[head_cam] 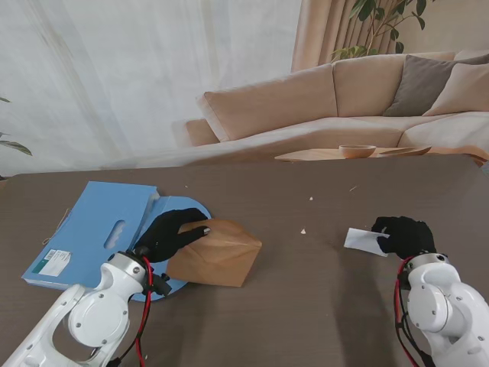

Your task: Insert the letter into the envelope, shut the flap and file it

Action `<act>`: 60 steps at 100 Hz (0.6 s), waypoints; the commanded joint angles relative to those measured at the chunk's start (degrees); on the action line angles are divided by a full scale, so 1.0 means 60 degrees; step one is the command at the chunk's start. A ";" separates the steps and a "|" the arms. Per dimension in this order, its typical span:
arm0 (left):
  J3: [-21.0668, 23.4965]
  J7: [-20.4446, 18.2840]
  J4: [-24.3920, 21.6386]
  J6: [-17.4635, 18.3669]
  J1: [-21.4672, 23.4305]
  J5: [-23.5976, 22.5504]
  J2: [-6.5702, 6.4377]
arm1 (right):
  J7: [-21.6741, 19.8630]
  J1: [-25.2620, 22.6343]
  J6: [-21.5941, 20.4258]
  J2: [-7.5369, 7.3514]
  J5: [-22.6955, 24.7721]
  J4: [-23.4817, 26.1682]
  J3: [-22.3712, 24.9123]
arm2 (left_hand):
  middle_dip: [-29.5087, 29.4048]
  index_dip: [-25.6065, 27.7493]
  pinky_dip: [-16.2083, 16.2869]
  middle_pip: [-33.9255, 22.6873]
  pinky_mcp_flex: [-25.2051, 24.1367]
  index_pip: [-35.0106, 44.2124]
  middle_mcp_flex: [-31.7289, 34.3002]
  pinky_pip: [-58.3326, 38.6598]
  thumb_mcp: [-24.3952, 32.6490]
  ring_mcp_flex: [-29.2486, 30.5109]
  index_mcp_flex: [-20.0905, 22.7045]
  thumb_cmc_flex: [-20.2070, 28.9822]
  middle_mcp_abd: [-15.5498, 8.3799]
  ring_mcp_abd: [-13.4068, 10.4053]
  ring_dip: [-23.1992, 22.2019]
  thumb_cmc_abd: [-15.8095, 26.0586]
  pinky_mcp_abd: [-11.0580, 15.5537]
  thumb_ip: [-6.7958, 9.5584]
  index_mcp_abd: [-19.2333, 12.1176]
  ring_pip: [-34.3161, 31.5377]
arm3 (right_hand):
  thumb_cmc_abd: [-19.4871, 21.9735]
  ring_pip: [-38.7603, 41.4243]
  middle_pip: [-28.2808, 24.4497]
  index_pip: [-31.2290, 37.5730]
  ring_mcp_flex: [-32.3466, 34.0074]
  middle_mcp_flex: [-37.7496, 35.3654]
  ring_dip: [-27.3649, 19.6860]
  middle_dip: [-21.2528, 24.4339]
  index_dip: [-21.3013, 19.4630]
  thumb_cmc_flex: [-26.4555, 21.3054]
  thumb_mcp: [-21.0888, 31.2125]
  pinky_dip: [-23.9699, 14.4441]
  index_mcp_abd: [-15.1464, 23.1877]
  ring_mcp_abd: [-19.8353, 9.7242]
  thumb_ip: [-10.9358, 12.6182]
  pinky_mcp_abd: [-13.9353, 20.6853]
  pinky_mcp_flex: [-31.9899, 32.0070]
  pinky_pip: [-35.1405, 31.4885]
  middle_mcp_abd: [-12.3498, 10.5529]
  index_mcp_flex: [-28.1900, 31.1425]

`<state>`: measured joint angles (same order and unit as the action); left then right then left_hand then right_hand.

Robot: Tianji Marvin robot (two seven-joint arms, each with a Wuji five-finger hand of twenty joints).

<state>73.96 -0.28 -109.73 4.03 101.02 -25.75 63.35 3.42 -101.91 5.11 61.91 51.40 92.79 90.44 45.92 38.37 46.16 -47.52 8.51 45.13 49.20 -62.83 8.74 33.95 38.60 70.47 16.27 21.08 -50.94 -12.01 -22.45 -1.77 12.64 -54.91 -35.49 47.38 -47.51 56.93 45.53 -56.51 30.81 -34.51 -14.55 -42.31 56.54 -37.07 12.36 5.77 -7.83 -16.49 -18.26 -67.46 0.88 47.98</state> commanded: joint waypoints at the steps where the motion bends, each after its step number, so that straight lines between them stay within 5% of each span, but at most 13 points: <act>1: -0.0022 -0.0162 -0.0045 -0.0118 -0.0069 0.0088 0.0070 | -0.0078 -0.0163 -0.0146 0.0078 -0.0066 0.0407 -0.0020 | -0.0002 -0.0076 -0.0066 0.0114 -0.0085 -0.0020 -0.0001 -0.0176 0.0248 -0.0050 0.0048 0.0583 0.0051 0.0130 -0.0014 0.0251 -0.0102 -0.0074 -0.0107 0.0036 | -0.0183 0.0126 0.0165 0.0359 0.0516 -0.0552 0.0161 0.0167 -0.0253 -0.0061 0.0196 -0.0106 -0.0185 0.0214 -0.0154 -0.0268 -0.0210 -0.0272 0.0057 0.0024; 60: -0.0595 0.0278 -0.0193 -0.1098 -0.0607 0.0872 0.0283 | 0.0656 -0.0856 -0.1488 0.0485 -0.2757 0.3422 -0.1208 | 0.0059 0.0030 -0.0047 0.0059 0.0013 0.0140 0.0001 -0.0230 0.0319 0.0031 -0.0098 0.0582 0.0046 0.0141 0.0005 0.0292 -0.0170 -0.0092 -0.0063 -0.0004 | -0.0603 0.0175 0.0759 0.0408 0.1453 -0.1485 0.0195 0.0578 -0.0496 0.0026 0.0388 -0.0127 -0.0140 0.0337 -0.0239 -0.0497 -0.0940 -0.0817 0.0165 0.0677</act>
<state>70.87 2.02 -109.53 -1.93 97.49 -20.61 64.39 8.04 -107.00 -2.94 63.86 35.23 111.52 84.58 45.92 38.35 46.16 -47.52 8.51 45.12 49.22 -62.83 9.28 33.95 38.61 70.47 16.34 21.14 -50.94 -12.01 -22.46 -1.77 12.64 -54.67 -38.26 48.04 -43.29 58.85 52.51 -62.78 30.84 -31.54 -17.17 -42.28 57.63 -37.07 10.97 6.56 -7.84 -18.32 -23.60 -70.83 1.80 49.50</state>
